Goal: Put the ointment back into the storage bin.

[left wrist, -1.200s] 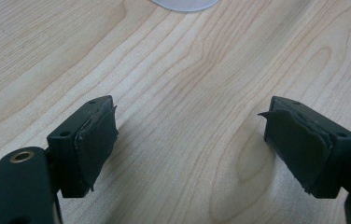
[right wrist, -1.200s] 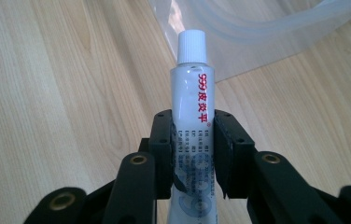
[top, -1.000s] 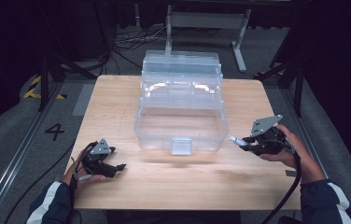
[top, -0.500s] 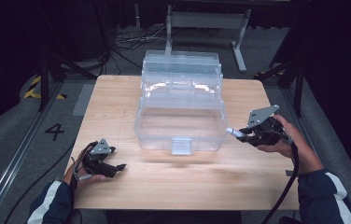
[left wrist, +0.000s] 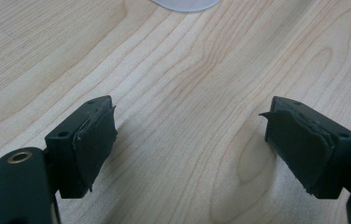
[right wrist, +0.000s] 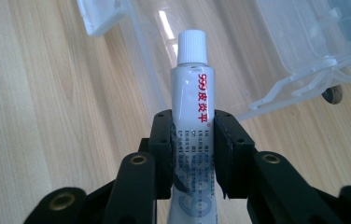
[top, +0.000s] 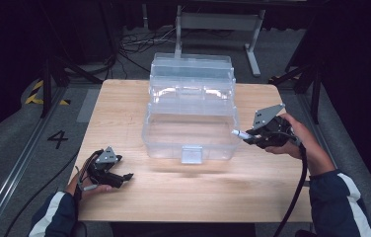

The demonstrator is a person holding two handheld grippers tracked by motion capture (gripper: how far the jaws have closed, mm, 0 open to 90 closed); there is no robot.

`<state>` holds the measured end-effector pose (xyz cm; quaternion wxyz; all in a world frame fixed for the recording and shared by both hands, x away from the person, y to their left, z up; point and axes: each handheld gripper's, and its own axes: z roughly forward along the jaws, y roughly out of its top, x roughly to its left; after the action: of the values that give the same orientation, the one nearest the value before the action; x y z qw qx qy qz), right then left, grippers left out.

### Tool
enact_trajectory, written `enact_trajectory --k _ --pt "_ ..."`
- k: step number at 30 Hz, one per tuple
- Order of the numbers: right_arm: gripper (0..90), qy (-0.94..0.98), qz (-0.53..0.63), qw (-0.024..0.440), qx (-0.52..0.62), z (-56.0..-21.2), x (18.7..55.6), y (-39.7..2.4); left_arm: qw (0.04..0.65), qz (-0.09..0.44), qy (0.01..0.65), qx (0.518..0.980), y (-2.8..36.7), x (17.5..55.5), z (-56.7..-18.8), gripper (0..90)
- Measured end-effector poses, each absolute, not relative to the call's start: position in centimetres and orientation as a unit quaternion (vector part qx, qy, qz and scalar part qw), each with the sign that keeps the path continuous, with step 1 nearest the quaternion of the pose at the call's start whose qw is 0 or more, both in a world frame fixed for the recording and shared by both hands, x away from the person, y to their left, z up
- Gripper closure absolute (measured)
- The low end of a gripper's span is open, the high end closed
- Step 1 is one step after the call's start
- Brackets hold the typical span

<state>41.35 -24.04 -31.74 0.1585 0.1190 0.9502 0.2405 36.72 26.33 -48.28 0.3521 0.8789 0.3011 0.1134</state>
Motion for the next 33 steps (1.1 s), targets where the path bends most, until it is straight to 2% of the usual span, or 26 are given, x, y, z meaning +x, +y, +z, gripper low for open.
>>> enact_trajectory --k 33 --pt "70.9 0.966 0.204 0.141 0.077 -30.9 44.2 -18.5 0.352 0.113 0.3 0.879 26.3 36.8 -48.3 16.4"
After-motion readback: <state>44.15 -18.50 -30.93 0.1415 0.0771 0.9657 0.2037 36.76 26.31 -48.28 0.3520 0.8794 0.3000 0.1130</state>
